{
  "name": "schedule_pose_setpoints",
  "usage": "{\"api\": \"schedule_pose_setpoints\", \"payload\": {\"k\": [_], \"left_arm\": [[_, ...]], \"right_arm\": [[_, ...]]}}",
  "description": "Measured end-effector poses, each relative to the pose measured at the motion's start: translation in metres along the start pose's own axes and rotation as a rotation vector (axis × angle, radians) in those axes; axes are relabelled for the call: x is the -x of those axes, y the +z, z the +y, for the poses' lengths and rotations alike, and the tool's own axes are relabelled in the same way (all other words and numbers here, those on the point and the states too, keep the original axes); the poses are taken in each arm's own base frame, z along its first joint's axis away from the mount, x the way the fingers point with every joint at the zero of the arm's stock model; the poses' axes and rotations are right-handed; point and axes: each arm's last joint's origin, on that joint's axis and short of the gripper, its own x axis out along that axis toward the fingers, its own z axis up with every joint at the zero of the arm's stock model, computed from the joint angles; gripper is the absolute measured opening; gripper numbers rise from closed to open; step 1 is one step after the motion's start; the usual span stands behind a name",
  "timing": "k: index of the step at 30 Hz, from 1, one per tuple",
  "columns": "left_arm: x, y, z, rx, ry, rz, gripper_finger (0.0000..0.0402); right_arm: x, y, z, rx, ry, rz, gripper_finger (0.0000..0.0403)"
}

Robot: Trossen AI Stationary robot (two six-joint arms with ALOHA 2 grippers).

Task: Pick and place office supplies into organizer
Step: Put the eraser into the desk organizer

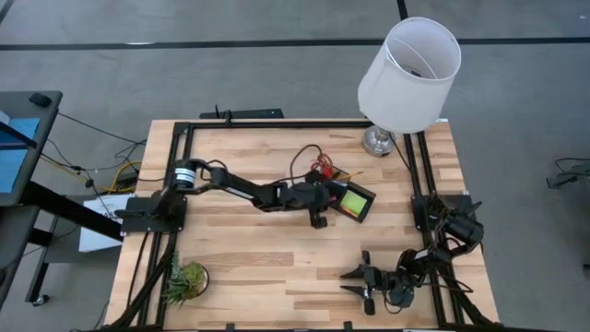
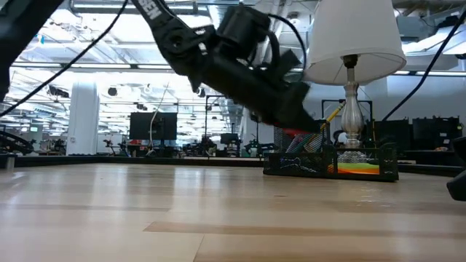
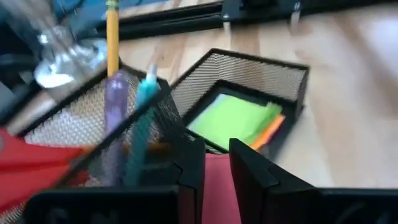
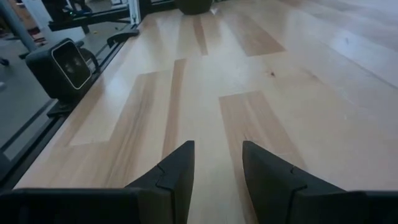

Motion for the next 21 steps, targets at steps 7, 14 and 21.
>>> {"api": "schedule_pose_setpoints", "payload": {"k": [7,14,21], "left_arm": [[-0.0091,-0.0019,0.0012,-0.186,0.049,0.025,0.006],[-0.009,-0.001,0.0017,-0.191,0.055,0.022,0.0096],[-0.009,-0.0008,0.0028,-0.172,0.087,0.025,0.0134]], "right_arm": [[0.0034,-0.002,0.0026,0.008,0.017,0.006,0.0127],[0.0032,-0.0019,0.0024,0.007,0.016,0.006,0.0127],[0.0032,-0.002,0.0024,0.007,0.016,0.006,0.0127]]}}
